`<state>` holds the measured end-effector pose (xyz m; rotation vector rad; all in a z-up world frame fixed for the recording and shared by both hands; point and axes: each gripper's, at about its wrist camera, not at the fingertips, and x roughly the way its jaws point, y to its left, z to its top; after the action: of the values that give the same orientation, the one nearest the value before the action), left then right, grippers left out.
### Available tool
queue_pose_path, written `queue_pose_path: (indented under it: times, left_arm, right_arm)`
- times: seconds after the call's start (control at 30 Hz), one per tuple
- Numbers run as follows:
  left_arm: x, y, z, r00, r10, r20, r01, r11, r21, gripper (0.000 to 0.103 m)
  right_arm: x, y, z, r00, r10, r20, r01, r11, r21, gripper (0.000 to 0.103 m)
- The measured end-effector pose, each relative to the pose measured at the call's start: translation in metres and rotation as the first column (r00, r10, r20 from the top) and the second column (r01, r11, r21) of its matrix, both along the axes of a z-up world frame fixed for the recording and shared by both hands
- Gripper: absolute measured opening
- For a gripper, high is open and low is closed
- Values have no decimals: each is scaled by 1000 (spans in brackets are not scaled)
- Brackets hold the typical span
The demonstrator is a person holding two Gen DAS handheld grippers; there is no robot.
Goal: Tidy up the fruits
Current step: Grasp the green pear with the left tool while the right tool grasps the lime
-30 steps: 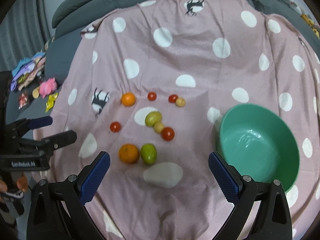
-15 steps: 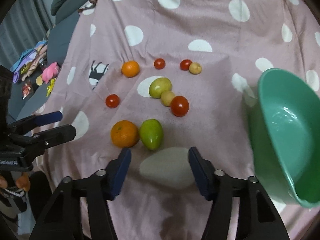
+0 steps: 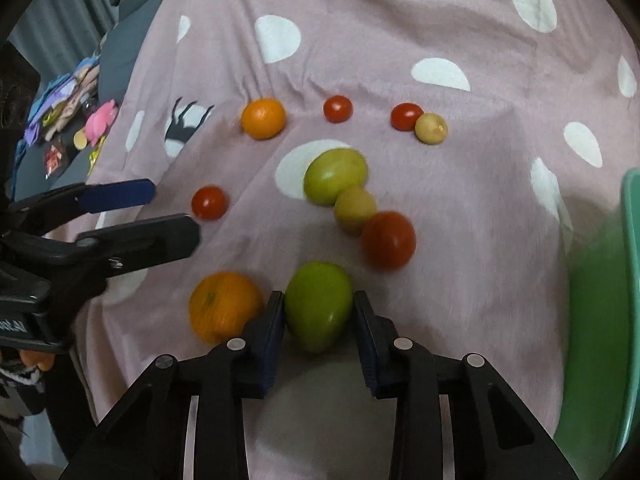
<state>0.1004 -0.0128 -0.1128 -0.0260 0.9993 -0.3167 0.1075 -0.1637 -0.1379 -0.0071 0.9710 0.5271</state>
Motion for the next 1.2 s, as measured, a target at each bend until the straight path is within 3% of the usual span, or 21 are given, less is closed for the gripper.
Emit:
queue_pose_path:
  times: [0.3, 0.43, 0.53, 0.73, 0.97, 1.2]
  left_arm:
    - [49, -32, -16, 998, -59, -20, 60, 996, 60, 66]
    - [66, -47, -22, 994, -100, -34, 103, 991, 88, 65]
    - [74, -55, -24, 990, -134, -43, 137, 988, 65, 61]
    - [86, -62, -35, 984, -155, -82, 161, 985, 64, 35]
    - [78, -56, -33, 988, -141, -68, 144, 989, 45, 34]
    - [37, -33, 1, 993, -119, -6, 119, 993, 11, 34]
  right_arm:
    - [42, -16, 4, 997, -78, -13, 78, 997, -4, 35]
    - [46, -23, 4, 996, -88, -15, 88, 996, 25, 35]
    - [48, -26, 5, 995, -94, -19, 95, 995, 35, 35]
    - [47, -31, 7, 995, -98, -24, 99, 994, 41, 35]
    - [44, -26, 8, 994, -107, -25, 108, 993, 50, 35]
    - [24, -25, 21, 995, -99, -5, 99, 993, 70, 35]
